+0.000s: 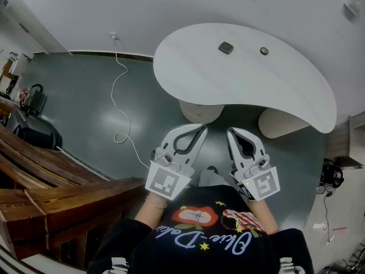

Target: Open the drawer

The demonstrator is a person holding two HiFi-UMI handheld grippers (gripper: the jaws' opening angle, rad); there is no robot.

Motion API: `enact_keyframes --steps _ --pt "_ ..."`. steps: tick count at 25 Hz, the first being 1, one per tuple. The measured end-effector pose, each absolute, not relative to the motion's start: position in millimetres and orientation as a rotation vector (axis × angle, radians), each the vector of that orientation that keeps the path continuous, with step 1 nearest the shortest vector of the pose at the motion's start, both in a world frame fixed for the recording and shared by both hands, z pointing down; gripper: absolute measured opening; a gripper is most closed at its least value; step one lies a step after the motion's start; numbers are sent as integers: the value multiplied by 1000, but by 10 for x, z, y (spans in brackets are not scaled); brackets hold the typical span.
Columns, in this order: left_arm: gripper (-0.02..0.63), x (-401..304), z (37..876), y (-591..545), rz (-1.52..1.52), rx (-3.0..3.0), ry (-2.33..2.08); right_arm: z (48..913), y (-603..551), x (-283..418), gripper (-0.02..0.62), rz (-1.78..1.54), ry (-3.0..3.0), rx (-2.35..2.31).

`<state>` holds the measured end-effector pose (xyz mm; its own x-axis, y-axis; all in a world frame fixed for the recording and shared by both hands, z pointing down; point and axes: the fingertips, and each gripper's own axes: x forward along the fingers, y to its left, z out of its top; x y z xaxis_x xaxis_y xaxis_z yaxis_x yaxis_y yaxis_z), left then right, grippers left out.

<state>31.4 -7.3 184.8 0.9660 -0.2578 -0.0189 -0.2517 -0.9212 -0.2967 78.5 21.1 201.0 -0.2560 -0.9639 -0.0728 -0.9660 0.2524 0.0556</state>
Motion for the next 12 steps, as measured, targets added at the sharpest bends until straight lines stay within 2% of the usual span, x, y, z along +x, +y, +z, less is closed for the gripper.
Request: enact_keyframes --steps 12 --pt "2 579 2092 -302 -89 -2888 508 2169 5 1097 -3 80 2522 -1853"
